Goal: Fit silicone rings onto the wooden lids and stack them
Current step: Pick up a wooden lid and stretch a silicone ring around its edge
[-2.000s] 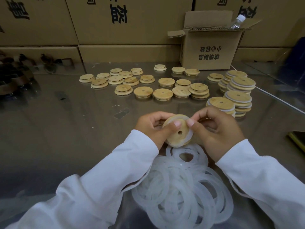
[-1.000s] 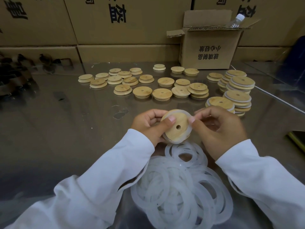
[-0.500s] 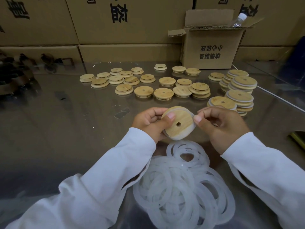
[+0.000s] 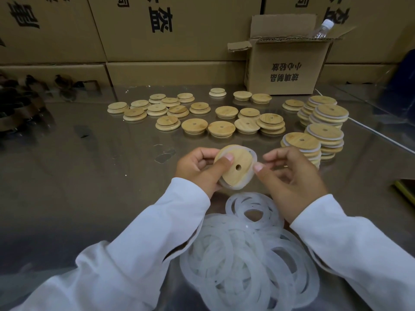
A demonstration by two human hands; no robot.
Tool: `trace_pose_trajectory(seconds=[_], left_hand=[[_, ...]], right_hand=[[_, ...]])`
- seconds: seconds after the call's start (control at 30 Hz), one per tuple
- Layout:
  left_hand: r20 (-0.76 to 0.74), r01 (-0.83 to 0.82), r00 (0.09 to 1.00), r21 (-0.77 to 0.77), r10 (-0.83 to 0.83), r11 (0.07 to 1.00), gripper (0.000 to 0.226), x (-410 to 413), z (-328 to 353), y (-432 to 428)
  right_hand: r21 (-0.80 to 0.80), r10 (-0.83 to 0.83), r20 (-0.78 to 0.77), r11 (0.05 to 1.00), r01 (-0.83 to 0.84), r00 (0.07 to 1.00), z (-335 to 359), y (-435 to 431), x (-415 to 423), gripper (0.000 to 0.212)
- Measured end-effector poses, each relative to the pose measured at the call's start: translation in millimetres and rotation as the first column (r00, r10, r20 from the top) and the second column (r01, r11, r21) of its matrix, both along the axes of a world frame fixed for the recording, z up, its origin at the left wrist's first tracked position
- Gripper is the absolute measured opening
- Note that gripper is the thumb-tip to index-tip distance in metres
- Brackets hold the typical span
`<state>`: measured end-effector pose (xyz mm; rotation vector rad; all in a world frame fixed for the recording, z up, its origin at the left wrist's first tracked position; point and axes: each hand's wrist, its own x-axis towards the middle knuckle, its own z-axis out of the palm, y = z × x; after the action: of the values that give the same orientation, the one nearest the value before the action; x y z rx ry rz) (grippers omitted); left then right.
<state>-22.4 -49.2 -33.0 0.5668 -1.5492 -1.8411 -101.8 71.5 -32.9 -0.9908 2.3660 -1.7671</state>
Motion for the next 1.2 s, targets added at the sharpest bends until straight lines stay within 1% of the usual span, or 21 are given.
trace_pose_trajectory(seconds=[0.07,0.13,0.3,0.4,0.53,0.63,0.7,0.8,0.9,0.93,1.0,1.03,1.1,1.2], left_hand=[[-0.002,0.025,1.0,0.007,-0.025,1.0,0.01,0,-1,1],[0.001,0.053,0.999,0.004,-0.053,0.999,0.011,-1,-1,2],[0.007,0.073,0.997,-0.031,-0.073,0.997,0.016,0,-1,4],[0.014,0.074,0.997,-0.059,-0.073,0.995,0.015,1,0,4],[-0.016,0.048,0.999,-0.118,-0.051,0.992,0.014,2,1,4],[-0.036,0.039,0.998,-0.174,-0.046,0.984,0.013,4,3,4],[-0.048,0.042,0.998,-0.179,-0.051,0.983,0.012,4,3,3],[-0.059,0.048,0.997,-0.146,-0.057,0.988,0.011,3,1,1],[-0.07,0.077,0.994,-0.102,-0.084,0.992,0.009,3,1,-2],[-0.075,0.083,0.993,-0.093,-0.09,0.992,0.01,3,1,-3],[-0.08,0.093,0.992,-0.08,-0.1,0.992,0.021,4,1,-5],[-0.078,0.094,0.992,-0.075,-0.1,0.993,0.021,4,1,-6],[-0.073,0.083,0.994,-0.063,-0.087,0.995,0.012,3,0,-5],[-0.083,0.054,0.995,-0.013,-0.055,0.998,0.011,2,-1,-4]], right_hand=[[-0.013,-0.007,-0.034,1.0,0.006,0.999,0,0,-2,0.008],[-0.011,-0.003,-0.058,1.0,0.003,0.998,0,1,-4,0.006],[0.005,-0.001,-0.051,1.0,0.002,0.999,-1,0,-6,0.016],[0.066,0.015,-0.057,0.998,-0.011,0.998,-1,1,-7,0.019],[0.12,0.047,-0.053,0.992,-0.041,0.997,4,2,-9,0.02],[0.134,0.05,-0.062,0.99,-0.041,0.997,8,3,-12,0.019],[0.131,0.051,-0.062,0.99,-0.042,0.997,8,3,-12,0.019],[0.132,0.061,-0.068,0.99,-0.051,0.996,8,3,-13,0.022],[0.093,0.079,-0.073,0.993,-0.072,0.994,9,4,-12,0.023],[0.073,0.086,-0.071,0.994,-0.081,0.994,9,4,-12,0.023],[0.029,0.101,-0.057,0.995,-0.1,0.993,10,5,-12,0.022],[0.005,0.11,-0.043,0.994,-0.109,0.993,10,6,-12,0.021],[-0.035,0.126,-0.002,0.991,-0.126,0.992,9,6,-12,0.018],[-0.071,0.142,0.056,0.988,-0.138,0.988,5,2,-7,0.014]])
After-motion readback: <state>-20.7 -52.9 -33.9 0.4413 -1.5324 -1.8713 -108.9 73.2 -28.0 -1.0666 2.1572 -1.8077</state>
